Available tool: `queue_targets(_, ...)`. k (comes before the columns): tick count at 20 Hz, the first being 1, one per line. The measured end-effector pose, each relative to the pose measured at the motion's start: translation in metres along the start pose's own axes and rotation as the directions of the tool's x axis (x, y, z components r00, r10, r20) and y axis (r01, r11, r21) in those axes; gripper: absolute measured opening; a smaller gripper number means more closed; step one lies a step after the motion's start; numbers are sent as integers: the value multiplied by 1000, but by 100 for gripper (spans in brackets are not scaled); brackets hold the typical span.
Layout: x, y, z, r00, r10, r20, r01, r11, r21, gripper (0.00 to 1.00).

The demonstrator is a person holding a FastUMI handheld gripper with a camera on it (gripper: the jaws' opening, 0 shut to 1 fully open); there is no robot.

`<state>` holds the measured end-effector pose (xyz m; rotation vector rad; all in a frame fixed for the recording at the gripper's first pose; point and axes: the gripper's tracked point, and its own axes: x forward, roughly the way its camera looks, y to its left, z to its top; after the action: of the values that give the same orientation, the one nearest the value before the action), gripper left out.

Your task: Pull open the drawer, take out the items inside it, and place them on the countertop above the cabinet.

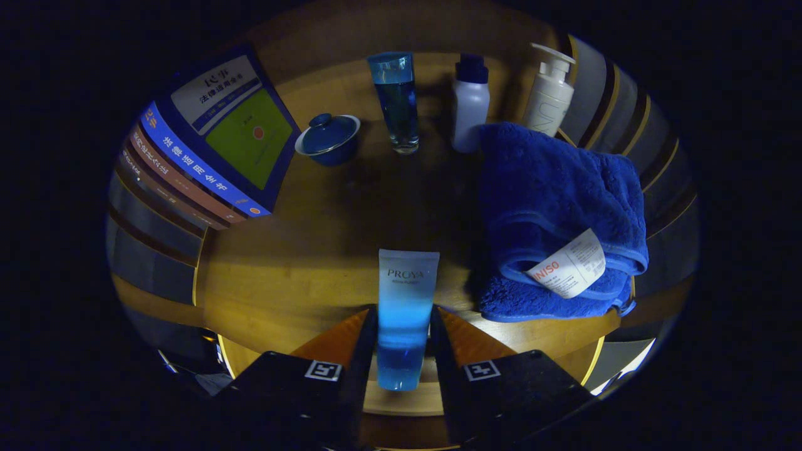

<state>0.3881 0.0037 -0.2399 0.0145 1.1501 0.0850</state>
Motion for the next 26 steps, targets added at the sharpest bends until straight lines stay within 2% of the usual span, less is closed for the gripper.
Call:
queue_targets(5, -8, -1, -7, 1000, -4, 23, 4, 1000, 1, 100)
queue_targets(9, -31, 6, -6, 990, 8, 144, -7, 1000, -8, 100)
queue_targets(12, -65, 7, -3, 953, -18, 304, 25, 999, -20, 100)
queue_targets(15, -109, 15, -4, 883, -22, 469, 45, 998, -38, 100)
queue_targets(19, -172, 31, -18, 746, -11, 665, 66, 996, -58, 100)
queue_targets(22, -215, 50, -47, 660, 18, 751, 63, 995, -80, 100)
queue_targets(26, -241, 65, -88, 570, 35, 821, 71, 993, -92, 100)
